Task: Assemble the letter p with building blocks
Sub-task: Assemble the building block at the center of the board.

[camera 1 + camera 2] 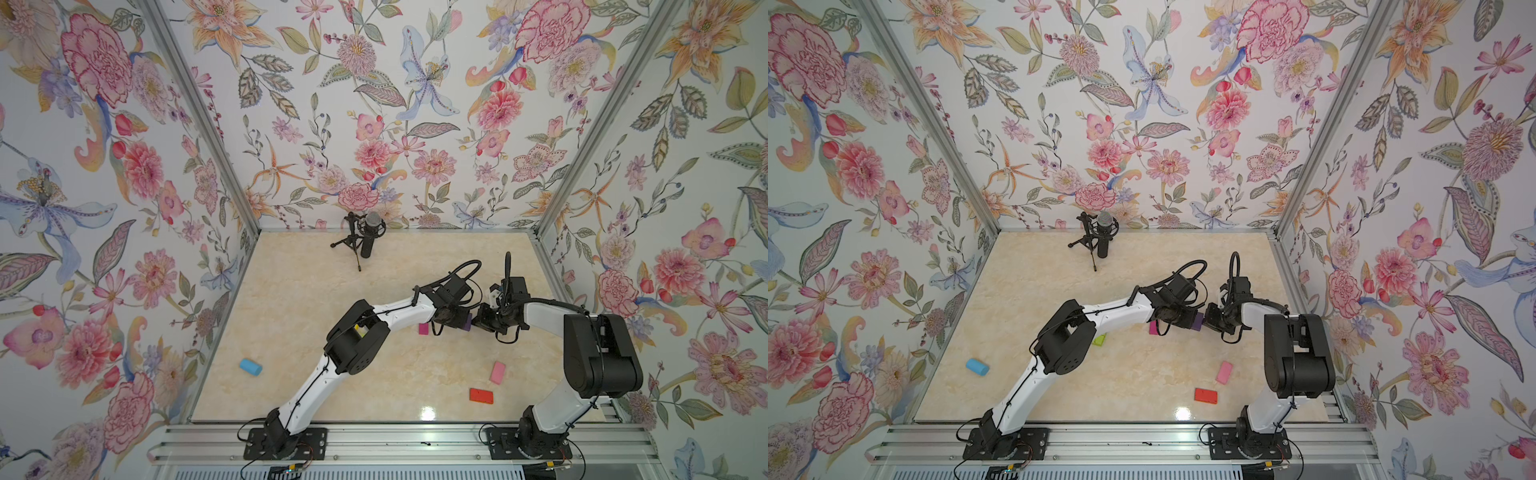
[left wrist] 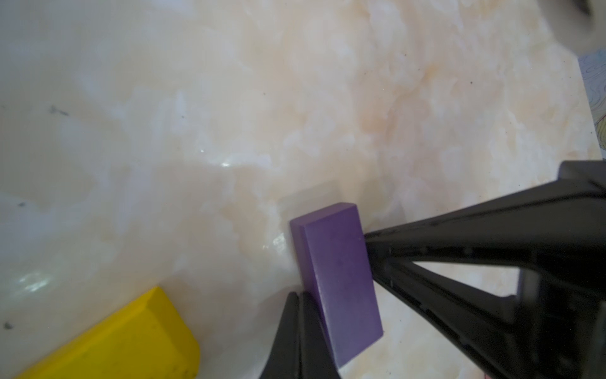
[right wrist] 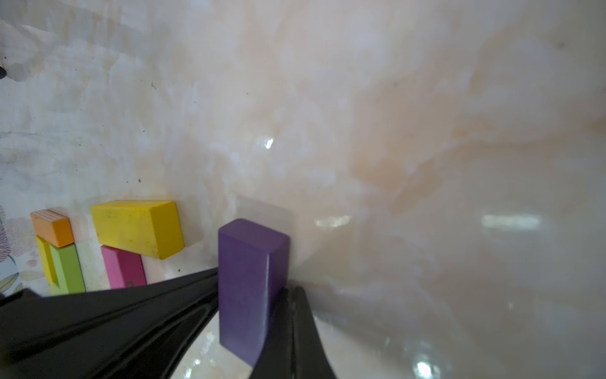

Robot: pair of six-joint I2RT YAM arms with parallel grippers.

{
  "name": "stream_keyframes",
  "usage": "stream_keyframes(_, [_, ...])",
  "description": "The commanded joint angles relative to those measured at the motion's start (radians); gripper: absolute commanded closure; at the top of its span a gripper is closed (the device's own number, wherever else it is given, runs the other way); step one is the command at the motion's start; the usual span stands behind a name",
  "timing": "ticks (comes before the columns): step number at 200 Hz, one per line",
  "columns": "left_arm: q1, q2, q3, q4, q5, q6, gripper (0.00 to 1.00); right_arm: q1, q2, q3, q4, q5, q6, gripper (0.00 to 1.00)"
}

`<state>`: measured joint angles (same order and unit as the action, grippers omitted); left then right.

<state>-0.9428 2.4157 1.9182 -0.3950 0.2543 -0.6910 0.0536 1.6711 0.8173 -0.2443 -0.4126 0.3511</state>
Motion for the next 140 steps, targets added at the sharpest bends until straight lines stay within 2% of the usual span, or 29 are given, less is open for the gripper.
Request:
stream_keyframes(1, [-0.041, -0.031, -0.065, -0.023, 0.003, 0.015, 1.0, 0.016, -0.026, -0.045, -0.032, -0.002, 0.0, 1.0])
stream_keyframes(81, [-0.064, -0.121, -0.198, 0.017, -0.039, 0.004, 1.0, 0.073, -0.07, -0.092, -0.045, 0.014, 0.025, 1.0])
stream_keyframes(121, [-0.075, -0.142, -0.214, -0.006, -0.055, 0.016, 1.0, 0.102, -0.105, -0.115, -0.049, 0.028, 0.041, 1.0])
stream_keyframes(140, [-0.079, -0.183, -0.282, 0.029, -0.07, 0.001, 1.0, 0.117, -0.107, -0.113, -0.054, 0.031, 0.042, 1.0])
